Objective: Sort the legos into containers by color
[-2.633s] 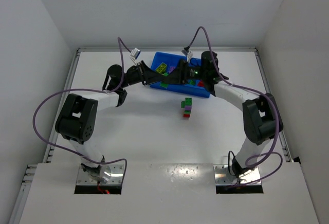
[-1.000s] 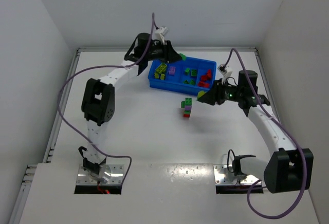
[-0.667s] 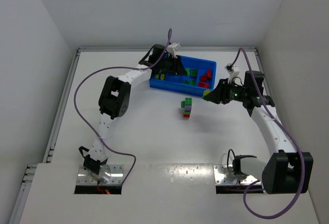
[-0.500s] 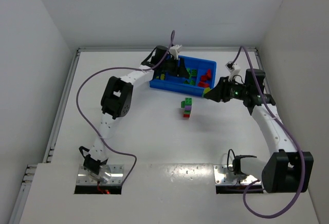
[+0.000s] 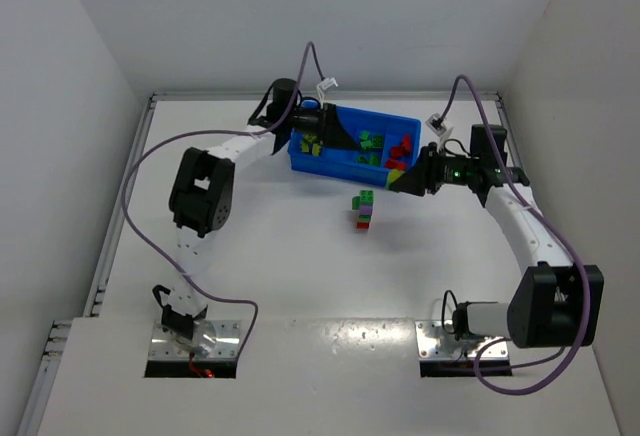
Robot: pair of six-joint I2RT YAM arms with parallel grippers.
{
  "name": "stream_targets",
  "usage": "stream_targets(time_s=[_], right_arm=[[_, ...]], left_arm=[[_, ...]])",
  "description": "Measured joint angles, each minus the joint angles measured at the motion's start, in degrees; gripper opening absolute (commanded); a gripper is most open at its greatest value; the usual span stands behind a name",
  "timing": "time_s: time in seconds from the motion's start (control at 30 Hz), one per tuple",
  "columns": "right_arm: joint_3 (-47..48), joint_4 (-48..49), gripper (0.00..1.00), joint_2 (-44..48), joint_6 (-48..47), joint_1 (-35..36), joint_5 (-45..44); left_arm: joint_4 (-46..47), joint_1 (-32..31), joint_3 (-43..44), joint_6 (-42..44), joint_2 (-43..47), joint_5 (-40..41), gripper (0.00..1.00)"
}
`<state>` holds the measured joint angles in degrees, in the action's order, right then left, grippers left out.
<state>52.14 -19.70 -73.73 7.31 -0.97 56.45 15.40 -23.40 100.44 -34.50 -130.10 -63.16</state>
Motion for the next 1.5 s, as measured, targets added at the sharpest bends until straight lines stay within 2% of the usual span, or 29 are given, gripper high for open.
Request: stream_targets(time_s=[0.1,0.23,0.43,0.9,1.5], right_arm=[[2.23,-0.63,0.03,-1.99,-2.23,0.11,3.69],[4.33,-1.05,0.03,-5.07,-3.67,1.57,7.23],[7.3,-0.81,0.03,-8.24,-3.8,6.25,10.12],[9.97,3.39,0.03,-8.72,-0.85,10.71,11.3],[9.97,4.04,0.03,-9.81,-0.74,10.8,11.02]], left_arm=[[-6.43,0.92,-1.01,5.49,5.68,-7.63,0.69],[-13.27,-0.59,-2.99,12.66,14.93,-13.53,0.68],[-16.2,-3.34,-8.35,17.27,22.36,-12.61,0.67],[-18.71,-4.28,-10.73,19.65,22.64,-8.79,0.63],[-18.8,-5.07,-10.73,20.76,22.64,-13.51,0.66]])
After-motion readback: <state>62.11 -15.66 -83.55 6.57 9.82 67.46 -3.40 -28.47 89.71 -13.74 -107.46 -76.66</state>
